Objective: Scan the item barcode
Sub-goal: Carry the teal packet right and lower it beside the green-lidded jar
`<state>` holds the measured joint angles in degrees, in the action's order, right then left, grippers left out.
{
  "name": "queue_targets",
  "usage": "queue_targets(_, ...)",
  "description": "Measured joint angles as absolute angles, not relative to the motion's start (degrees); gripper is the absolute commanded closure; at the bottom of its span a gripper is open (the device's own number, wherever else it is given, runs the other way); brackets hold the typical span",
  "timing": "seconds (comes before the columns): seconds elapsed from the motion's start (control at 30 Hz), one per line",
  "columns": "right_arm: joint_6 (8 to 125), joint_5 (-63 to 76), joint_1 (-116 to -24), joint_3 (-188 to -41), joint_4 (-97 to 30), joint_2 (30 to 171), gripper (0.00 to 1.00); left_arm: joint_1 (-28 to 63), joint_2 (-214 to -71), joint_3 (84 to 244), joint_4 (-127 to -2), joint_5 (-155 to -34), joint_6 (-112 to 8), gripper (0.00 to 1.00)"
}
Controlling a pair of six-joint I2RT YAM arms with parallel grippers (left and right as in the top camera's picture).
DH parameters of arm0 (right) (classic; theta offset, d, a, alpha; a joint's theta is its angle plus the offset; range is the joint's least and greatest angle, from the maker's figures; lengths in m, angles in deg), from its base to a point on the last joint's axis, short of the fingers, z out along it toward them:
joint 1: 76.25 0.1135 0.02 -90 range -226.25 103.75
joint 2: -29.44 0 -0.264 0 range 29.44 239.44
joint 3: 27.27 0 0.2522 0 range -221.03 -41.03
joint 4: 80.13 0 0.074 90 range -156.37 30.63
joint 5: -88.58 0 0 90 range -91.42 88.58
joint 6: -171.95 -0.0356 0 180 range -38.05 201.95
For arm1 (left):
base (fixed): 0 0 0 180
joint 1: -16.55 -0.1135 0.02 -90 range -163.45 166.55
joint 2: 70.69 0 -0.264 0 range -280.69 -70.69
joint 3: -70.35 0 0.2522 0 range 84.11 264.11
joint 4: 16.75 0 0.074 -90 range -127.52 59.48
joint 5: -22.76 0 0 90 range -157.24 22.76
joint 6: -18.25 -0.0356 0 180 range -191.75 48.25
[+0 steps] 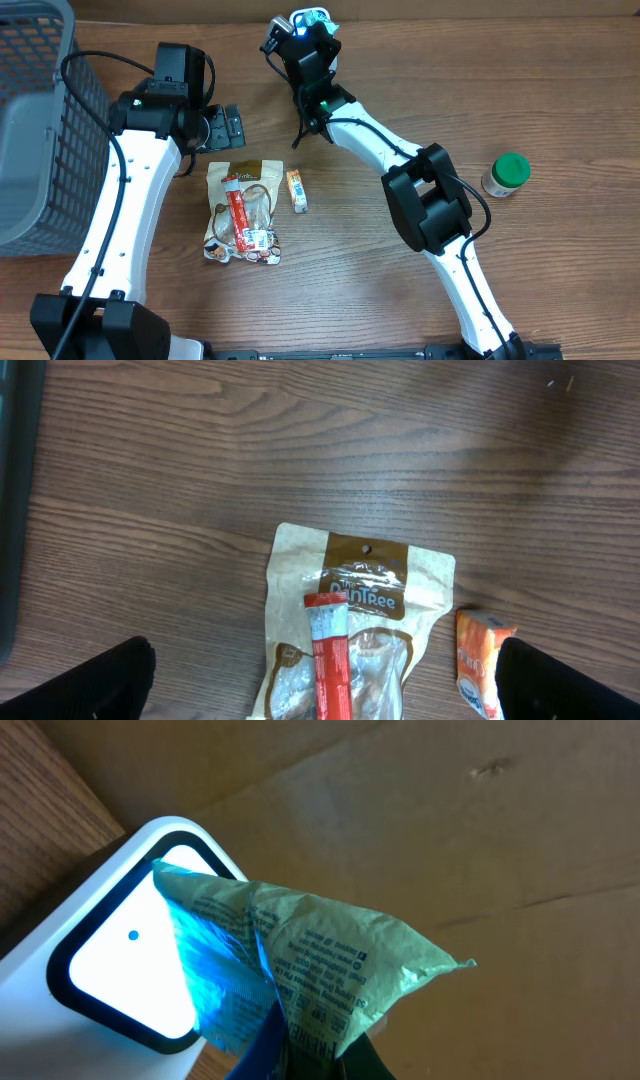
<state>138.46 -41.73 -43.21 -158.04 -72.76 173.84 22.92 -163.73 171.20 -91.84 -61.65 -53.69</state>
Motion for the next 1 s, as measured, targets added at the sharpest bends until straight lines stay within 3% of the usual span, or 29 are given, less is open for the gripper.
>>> queue_targets(0.3, 128.73, -42.76, -45.18, -157.58, -62.18, 163.33, 0.96, 22.92, -163.73, 171.20, -91.88, -61.65, -53.69, 0.00)
queue_targets(0.43, 117.04, -43.18, -46.95, -157.61, -46.62, 152.07, 0.96, 22.92, -163.73, 171.20, -91.86, -61.68, -53.69, 0.00)
queue_targets(0.57, 97.83, -43.07, -49.88, -158.17, -22.51, 141.38, 0.96, 22.92, -163.73, 171.20, -91.84, -61.65, -53.69, 0.00)
queue_targets(0.73, 75.95, -34.15, -56.04, -158.59, 4.88, 137.18, 0.96, 22.92, -163.73, 171.20, -91.84, -61.65, -53.69, 0.00)
queue_targets(0.87, 64.32, -23.46, -62.18, -156.82, 16.75, 138.26, 0.96, 22.92, -163.73, 171.20, -91.81, -61.63, -53.69, 0.00)
queue_targets(1.0, 56.32, -16.60, -67.84, -151.09, 20.55, 138.69, 0.96, 22.92, -163.73, 171.20, -91.81, -61.65, -53.69, 0.00)
